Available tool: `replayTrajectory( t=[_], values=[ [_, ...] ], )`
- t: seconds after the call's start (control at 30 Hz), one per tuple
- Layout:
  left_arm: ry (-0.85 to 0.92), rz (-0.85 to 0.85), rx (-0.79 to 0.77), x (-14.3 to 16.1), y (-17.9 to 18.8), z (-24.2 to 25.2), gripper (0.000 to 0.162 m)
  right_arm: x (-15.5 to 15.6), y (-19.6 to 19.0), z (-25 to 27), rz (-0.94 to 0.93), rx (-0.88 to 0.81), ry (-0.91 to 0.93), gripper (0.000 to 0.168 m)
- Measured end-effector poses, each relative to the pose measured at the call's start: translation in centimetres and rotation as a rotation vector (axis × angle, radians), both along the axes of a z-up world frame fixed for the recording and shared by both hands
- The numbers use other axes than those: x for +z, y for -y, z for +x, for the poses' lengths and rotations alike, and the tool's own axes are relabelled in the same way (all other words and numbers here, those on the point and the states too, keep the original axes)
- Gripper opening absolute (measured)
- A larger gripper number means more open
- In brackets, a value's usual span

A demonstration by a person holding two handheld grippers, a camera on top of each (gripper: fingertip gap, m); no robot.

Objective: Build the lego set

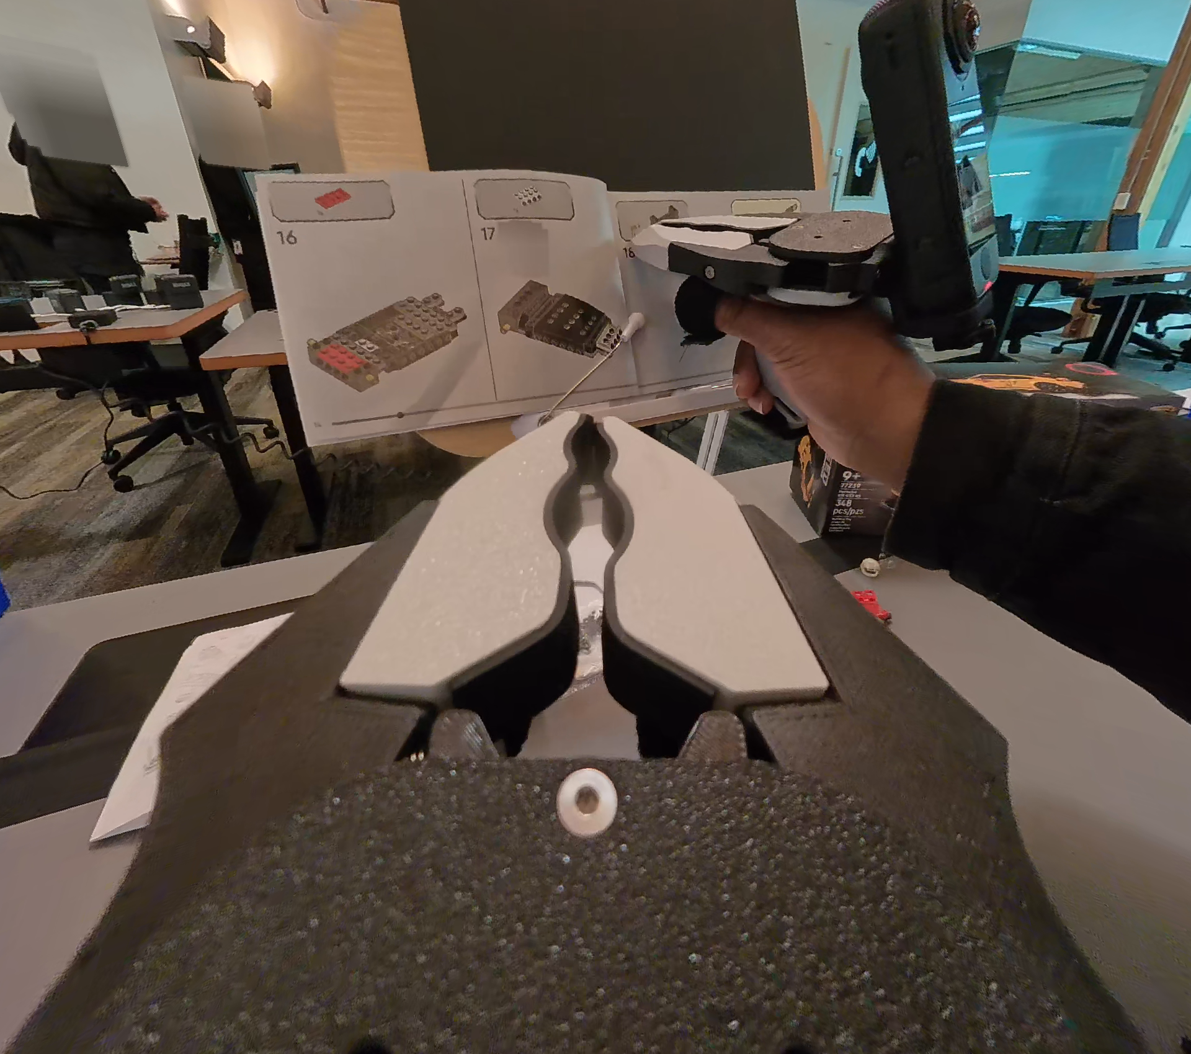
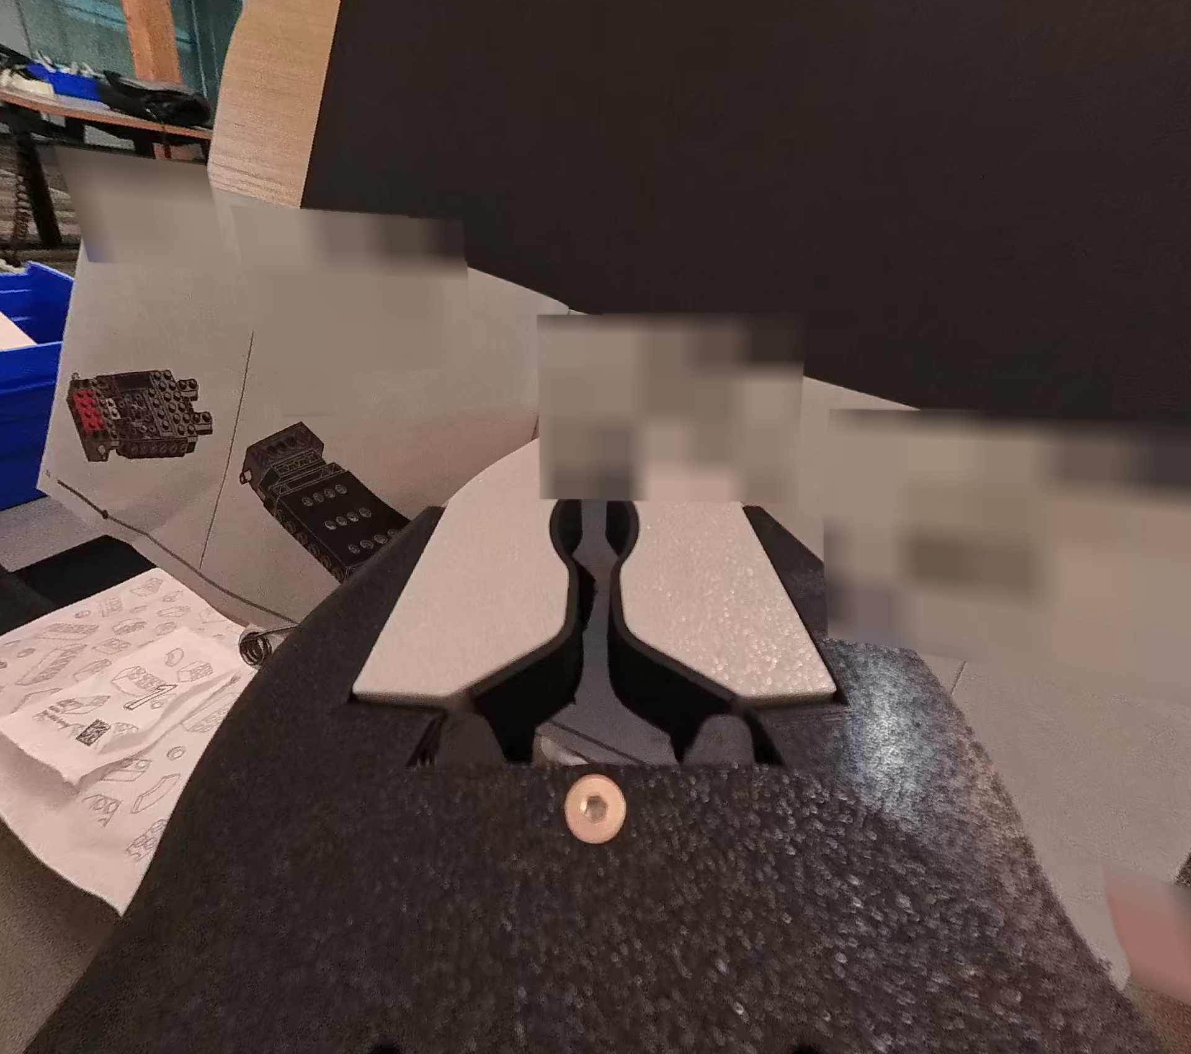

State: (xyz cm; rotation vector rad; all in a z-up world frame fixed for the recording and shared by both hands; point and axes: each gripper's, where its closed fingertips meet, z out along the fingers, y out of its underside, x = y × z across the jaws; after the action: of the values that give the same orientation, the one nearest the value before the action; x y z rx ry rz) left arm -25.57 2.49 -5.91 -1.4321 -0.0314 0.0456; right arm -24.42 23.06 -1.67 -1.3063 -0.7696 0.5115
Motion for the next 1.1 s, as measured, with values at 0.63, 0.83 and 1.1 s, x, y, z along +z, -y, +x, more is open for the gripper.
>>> replayTrajectory(
  t=[0.63,0.83,1.1],
  values=[
    [-0.001,-0.028,0.002,-0.7,-0.2,-0.1,0.000,0.8,-1.6,2.8,0.043,-0.054,0.026,0.000],
    [-0.002,-0.038,-0.004,-1.1,-0.4,0.1,0.000,0.5,-1.8,2.9,0.037,-0.052,0.032,0.000],
    [-0.036,-0.072,0.050,-0.7,0.0,-1.1,0.000,-0.1,2.8,5.0,0.023,0.097,0.062,0.002]
  ],
)
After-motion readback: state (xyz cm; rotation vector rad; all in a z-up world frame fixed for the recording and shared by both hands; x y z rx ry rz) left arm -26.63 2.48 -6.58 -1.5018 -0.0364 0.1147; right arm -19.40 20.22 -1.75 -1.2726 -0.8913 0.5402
